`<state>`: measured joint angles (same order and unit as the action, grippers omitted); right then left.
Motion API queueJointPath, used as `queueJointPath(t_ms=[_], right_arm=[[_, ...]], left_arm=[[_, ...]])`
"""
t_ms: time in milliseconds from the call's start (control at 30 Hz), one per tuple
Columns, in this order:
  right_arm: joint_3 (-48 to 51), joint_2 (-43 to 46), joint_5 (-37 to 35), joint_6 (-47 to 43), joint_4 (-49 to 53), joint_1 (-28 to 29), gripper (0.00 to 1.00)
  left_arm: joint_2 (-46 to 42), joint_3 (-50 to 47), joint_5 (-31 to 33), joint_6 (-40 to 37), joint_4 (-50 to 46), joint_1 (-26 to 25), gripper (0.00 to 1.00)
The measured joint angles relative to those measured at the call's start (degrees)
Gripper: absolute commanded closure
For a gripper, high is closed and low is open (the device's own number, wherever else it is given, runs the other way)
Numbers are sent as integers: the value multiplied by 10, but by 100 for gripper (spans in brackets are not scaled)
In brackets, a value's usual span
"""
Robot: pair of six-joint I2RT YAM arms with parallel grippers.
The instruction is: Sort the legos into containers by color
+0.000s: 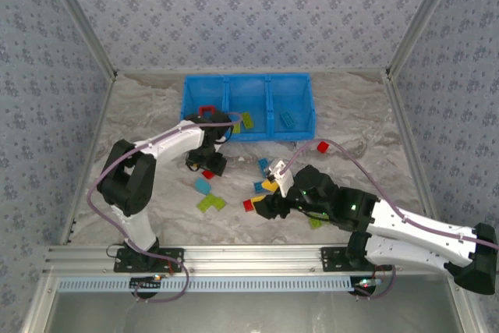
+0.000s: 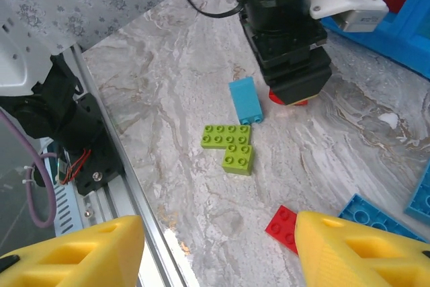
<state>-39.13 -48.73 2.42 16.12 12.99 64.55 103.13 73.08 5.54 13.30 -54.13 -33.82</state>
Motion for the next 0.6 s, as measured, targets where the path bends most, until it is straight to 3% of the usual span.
queueJointPath(t_ms=[333,600], right_arm=[[0,-49,-12,6,-10,7,38],[-5,-50,-23,10,-15,8,40]], left_arm=[[45,9,-38,-24,19,8,41],[47,9,-38,-23,37,11,63]])
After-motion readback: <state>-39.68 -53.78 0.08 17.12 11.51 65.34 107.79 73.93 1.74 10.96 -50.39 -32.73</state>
